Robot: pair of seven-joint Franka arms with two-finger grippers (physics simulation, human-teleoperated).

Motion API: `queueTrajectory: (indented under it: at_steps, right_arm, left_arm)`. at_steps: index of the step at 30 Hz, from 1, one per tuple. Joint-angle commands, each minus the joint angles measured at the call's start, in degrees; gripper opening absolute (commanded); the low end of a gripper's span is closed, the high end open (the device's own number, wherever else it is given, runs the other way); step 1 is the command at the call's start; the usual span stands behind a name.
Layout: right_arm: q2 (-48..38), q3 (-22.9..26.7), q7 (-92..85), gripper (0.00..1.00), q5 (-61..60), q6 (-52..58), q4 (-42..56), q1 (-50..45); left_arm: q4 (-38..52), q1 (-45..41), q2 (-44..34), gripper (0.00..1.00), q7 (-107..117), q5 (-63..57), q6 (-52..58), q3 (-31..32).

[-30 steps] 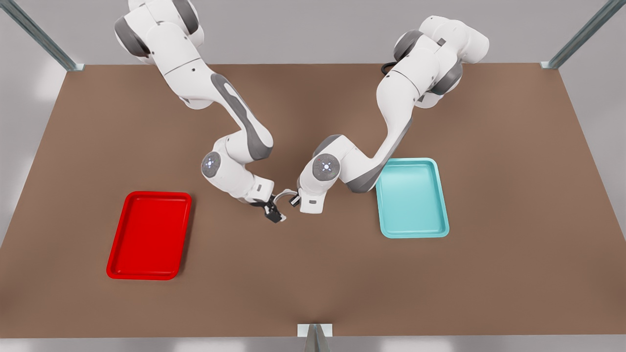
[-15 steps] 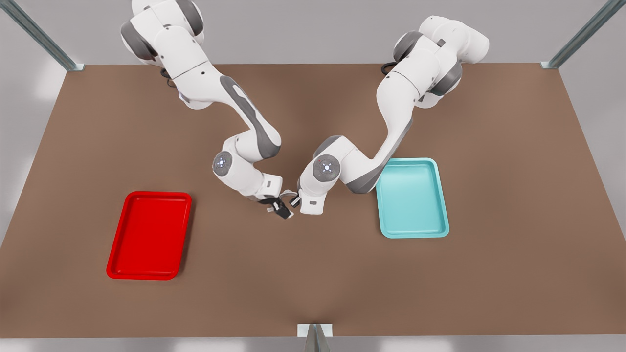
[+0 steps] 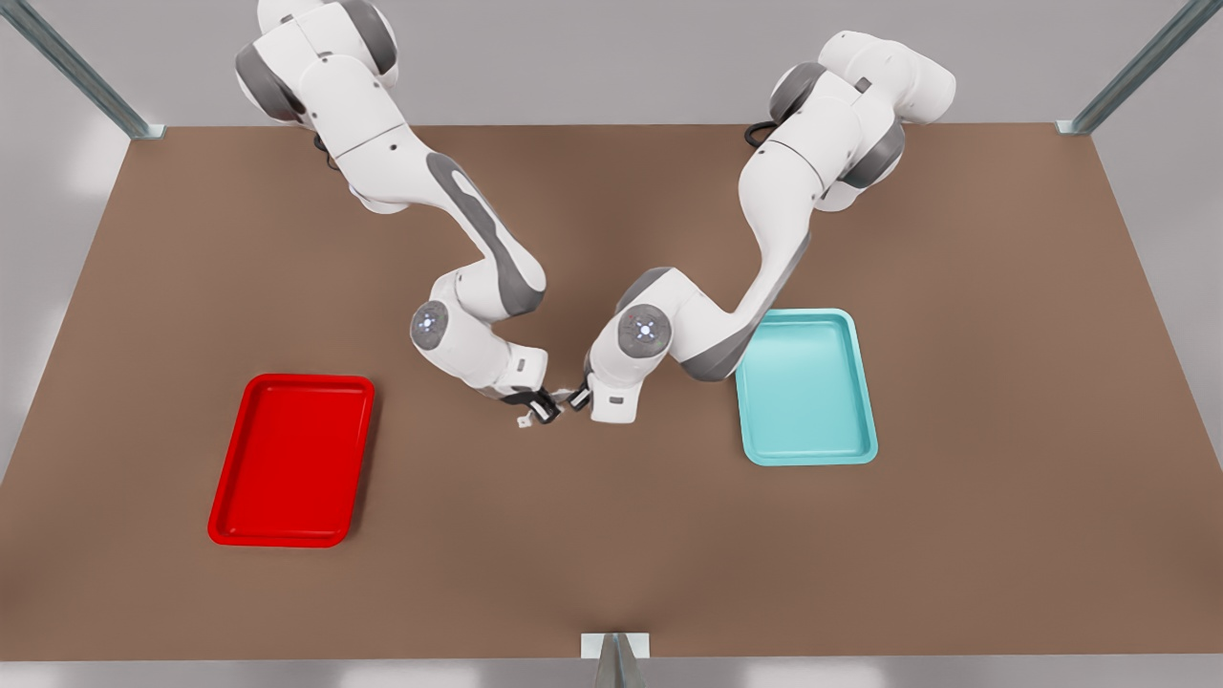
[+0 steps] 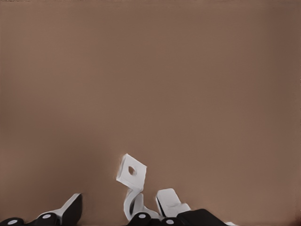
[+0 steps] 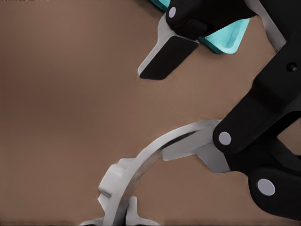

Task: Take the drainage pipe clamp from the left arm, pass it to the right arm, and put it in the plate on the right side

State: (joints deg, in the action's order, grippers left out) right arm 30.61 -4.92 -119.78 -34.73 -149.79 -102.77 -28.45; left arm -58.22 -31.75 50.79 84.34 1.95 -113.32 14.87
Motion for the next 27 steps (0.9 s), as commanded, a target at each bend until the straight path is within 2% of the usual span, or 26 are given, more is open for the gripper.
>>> queueTrajectory:
  at_steps: [1, 3, 7, 9, 10, 11, 14, 15, 16, 17, 19, 22, 23, 27]
  right_arm:
    - [-0.11, -0.01, 4.03, 0.21, -0.17, 0.90, 0.11, 0.07]
    - [-0.11, -0.01, 3.86, 0.21, -0.17, 0.90, 0.11, 0.07]
    - [-0.02, 0.08, 3.86, 0.21, -0.17, 0.90, 0.11, 0.15]
    - [0.24, 0.08, 3.86, 0.21, -0.08, 0.90, 0.29, 0.15]
    - [0.42, 0.08, 3.59, 0.21, -0.17, 0.90, 0.29, 0.33]
    - [0.42, 0.17, 3.85, 0.21, -0.17, 0.90, 0.29, 0.33]
    - [1.47, 0.52, 3.24, 0.21, 0.10, 0.73, 0.02, 2.35]
    - [1.39, 1.13, 3.07, 0.21, 0.80, 0.99, -0.42, 3.75]
    - [0.16, 1.84, 2.45, 0.21, 4.66, 3.18, -0.51, 5.86]
    - [-2.91, 4.12, 2.63, 0.21, 9.49, 7.31, -0.86, 7.10]
    - [-6.35, 11.15, 3.15, 0.21, 14.59, 13.38, -0.77, 7.19]
    - [-6.52, 20.12, 3.06, 0.21, 16.09, 13.29, -0.59, 7.27]
    - [-6.00, 21.53, 3.06, 0.21, 16.09, 13.12, -0.33, 8.15]
    - [-3.54, 21.44, 3.15, 0.21, 15.57, 10.04, 0.29, 15.36]
  left_arm:
    - [0.04, 0.99, -1.21, 1.00, -0.23, -0.02, 6.09, 0.08]
    - [0.12, 3.45, -4.82, 1.00, -0.06, 0.24, 13.47, 2.45]
    - [3.02, 4.15, -10.71, 1.00, 0.21, 7.36, 24.19, 2.45]
    - [7.59, 10.73, -11.67, 1.00, -1.28, 7.28, 35.79, 2.54]
    - [7.95, 17.58, -14.13, 1.00, -12.66, 6.49, 40.09, 2.36]
    - [7.95, 22.43, -15.89, 1.00, -25.50, 0.88, 42.83, 2.36]
    - [7.86, 24.90, -16.33, 1.00, -67.07, -15.65, 48.02, 2.36]
    - [7.86, 25.86, -16.86, 1.00, -74.84, -16.46, 48.11, 2.10]
    - [-14.16, 23.59, -30.90, 1.00, -82.58, -13.04, 35.13, -6.24]
    - [-24.31, 21.82, -36.29, 1.00, -82.85, -6.70, 27.80, -10.73]
    - [-22.03, 22.17, -32.59, 1.00, -80.30, -5.65, 31.67, -10.56]
    - [-19.83, 22.35, -32.59, 1.00, -80.74, 0.42, 32.20, -10.56]
    - [-19.83, 22.44, -32.59, 1.00, -80.30, 0.68, 34.39, -10.47]
    - [-19.83, 22.09, -33.21, 1.00, -80.74, 0.51, 36.24, -10.12]
